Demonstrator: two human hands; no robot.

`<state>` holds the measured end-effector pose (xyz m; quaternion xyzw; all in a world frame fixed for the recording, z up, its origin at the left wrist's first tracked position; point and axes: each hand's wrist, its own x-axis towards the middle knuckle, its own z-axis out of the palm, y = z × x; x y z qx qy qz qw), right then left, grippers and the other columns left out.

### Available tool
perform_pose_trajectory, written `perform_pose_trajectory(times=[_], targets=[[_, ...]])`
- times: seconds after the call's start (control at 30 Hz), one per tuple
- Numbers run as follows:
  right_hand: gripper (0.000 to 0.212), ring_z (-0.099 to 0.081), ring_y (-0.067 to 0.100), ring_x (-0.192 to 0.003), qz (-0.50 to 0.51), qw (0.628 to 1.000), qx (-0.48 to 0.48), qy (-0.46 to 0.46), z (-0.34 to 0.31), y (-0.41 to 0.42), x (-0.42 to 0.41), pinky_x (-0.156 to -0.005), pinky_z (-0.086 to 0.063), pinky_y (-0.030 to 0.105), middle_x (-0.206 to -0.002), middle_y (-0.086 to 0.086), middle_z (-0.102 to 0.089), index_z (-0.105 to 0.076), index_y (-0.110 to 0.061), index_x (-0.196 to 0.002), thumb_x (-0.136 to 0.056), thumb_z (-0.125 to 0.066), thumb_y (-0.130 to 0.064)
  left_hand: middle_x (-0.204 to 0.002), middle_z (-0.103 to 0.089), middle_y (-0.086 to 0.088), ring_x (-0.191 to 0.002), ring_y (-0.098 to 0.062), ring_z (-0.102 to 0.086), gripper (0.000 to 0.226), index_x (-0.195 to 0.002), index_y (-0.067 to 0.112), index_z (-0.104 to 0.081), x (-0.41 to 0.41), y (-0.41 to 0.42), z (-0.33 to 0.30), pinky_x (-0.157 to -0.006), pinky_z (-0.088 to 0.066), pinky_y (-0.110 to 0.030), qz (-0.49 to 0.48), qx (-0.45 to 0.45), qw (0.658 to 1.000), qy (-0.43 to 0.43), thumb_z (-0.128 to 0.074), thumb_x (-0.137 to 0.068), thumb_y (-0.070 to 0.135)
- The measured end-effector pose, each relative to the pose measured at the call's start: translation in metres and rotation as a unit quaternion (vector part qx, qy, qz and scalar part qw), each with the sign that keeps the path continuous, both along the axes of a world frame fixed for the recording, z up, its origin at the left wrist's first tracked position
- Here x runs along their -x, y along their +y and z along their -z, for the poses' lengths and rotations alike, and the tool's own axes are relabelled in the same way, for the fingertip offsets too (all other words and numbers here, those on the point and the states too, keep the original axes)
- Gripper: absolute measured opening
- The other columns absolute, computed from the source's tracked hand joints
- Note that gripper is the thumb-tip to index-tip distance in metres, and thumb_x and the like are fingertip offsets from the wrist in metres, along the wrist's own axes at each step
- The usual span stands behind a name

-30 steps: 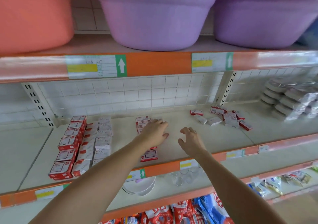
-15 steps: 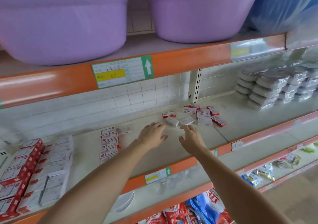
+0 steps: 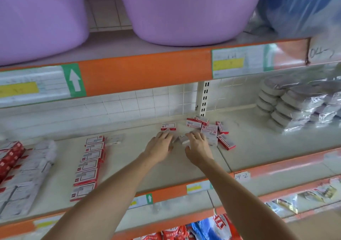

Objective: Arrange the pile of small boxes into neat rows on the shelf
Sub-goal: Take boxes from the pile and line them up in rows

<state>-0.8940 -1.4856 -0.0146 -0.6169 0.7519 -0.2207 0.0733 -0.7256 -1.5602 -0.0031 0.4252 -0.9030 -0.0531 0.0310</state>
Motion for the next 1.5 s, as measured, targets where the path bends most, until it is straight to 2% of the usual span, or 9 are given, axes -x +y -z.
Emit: perform_pose_trajectory(times=[0.13, 0.3, 0.43, 0.53, 0.67, 0.8, 1.03, 1.33, 1.5], targets=[[0.043, -0.036, 0.034, -0.124, -0.01, 0.999, 0.007, 0.035, 0.005, -0.011, 0.002, -0.103, -0.036, 0.043, -0.135, 0.009, -0.05, -0.053, -0.014, -0.132, -0.089, -0.053, -0.02, -0.164, -0.016, 0.002, -0.148, -0.02, -0.016, 0.057, -0.153, 0.017, -0.027, 0.002, 0.001, 0.012, -0.113, -0.028, -0.036, -0.019, 0.012, 1.0, -0.002, -0.047, -0.1, 0.024], [0.037, -0.04, 0.035, -0.116, -0.021, 0.997, 0.021, 0.077, 0.009, -0.021, -0.007, -0.1, -0.038, 0.045, -0.121, 0.014, -0.05, -0.059, -0.013, -0.122, -0.093, -0.059, -0.036, -0.154, -0.031, 0.002, -0.136, -0.024, -0.032, 0.043, -0.139, 0.02, -0.043, -0.008, 0.008, 0.016, -0.102, -0.032, -0.038, -0.04, 0.047, 0.998, 0.015, -0.047, -0.097, 0.028], [0.038, -0.044, 0.035, -0.107, -0.04, 0.996, 0.039, 0.072, 0.011, -0.024, -0.024, -0.094, -0.04, 0.044, -0.114, 0.015, -0.05, -0.064, -0.01, -0.113, -0.092, -0.061, -0.041, -0.134, -0.049, -0.001, -0.119, -0.03, -0.045, 0.033, -0.122, 0.019, -0.054, -0.03, 0.018, 0.015, -0.093, -0.039, -0.04, -0.056, 0.086, 0.994, 0.022, -0.041, -0.097, 0.036], [0.039, -0.041, 0.033, -0.11, -0.065, 0.997, 0.03, 0.039, 0.013, -0.025, -0.043, -0.095, -0.04, 0.042, -0.118, 0.013, -0.046, -0.06, -0.012, -0.116, -0.092, -0.059, -0.043, -0.115, -0.054, -0.005, -0.107, -0.032, -0.051, 0.027, -0.111, 0.018, -0.058, -0.05, 0.025, 0.018, -0.085, -0.043, -0.041, -0.094, 0.123, 0.987, 0.033, -0.049, -0.094, 0.037], [0.046, -0.043, 0.032, -0.11, -0.073, 0.997, 0.026, -0.018, 0.019, -0.022, -0.067, -0.094, -0.041, 0.041, -0.119, 0.011, -0.047, -0.055, -0.014, -0.12, -0.091, -0.058, -0.049, -0.112, -0.052, -0.006, -0.103, -0.029, -0.052, 0.048, -0.117, 0.014, -0.056, -0.076, 0.033, 0.026, -0.086, -0.047, -0.04, -0.159, 0.126, 0.979, 0.032, -0.043, -0.092, 0.054], [0.044, -0.047, 0.031, -0.107, -0.08, 0.994, 0.056, -0.057, 0.024, -0.019, -0.07, -0.091, -0.045, 0.043, -0.115, 0.011, -0.047, -0.059, -0.01, -0.116, -0.088, -0.064, -0.044, -0.112, -0.05, -0.004, -0.1, -0.028, -0.051, 0.059, -0.125, 0.019, -0.057, -0.093, 0.043, 0.039, -0.085, -0.047, -0.041, -0.214, 0.109, 0.968, 0.078, -0.04, -0.092, 0.065], [0.039, -0.049, 0.032, -0.104, -0.095, 0.99, 0.073, -0.068, 0.027, -0.017, -0.069, -0.091, -0.046, 0.043, -0.113, 0.011, -0.054, -0.062, -0.01, -0.117, -0.087, -0.066, -0.034, -0.107, -0.051, -0.001, -0.095, -0.023, -0.048, 0.043, -0.108, 0.017, -0.053, -0.093, 0.049, 0.04, -0.081, -0.044, -0.037, -0.23, 0.1, 0.953, 0.172, -0.06, -0.09, 0.056], [0.043, -0.05, 0.031, -0.102, -0.123, 0.974, 0.13, -0.14, 0.03, -0.014, -0.067, -0.084, -0.051, 0.041, -0.109, 0.01, -0.05, -0.063, -0.008, -0.115, -0.075, -0.08, -0.016, -0.104, -0.064, 0.0, -0.092, -0.026, -0.051, 0.037, -0.119, 0.016, -0.06, -0.095, 0.052, 0.042, -0.076, -0.046, -0.038, -0.188, 0.108, 0.949, 0.229, -0.072, -0.087, 0.03], [0.044, -0.05, 0.028, -0.105, -0.121, 0.971, 0.133, -0.157, 0.029, -0.013, -0.067, -0.085, -0.052, 0.038, -0.111, 0.009, -0.048, -0.063, -0.009, -0.116, -0.076, -0.079, -0.014, -0.097, -0.067, 0.005, -0.09, -0.023, -0.052, 0.036, -0.113, 0.023, -0.06, -0.097, 0.052, 0.039, -0.072, -0.045, -0.035, -0.208, 0.084, 0.938, 0.263, -0.072, -0.084, 0.042]])
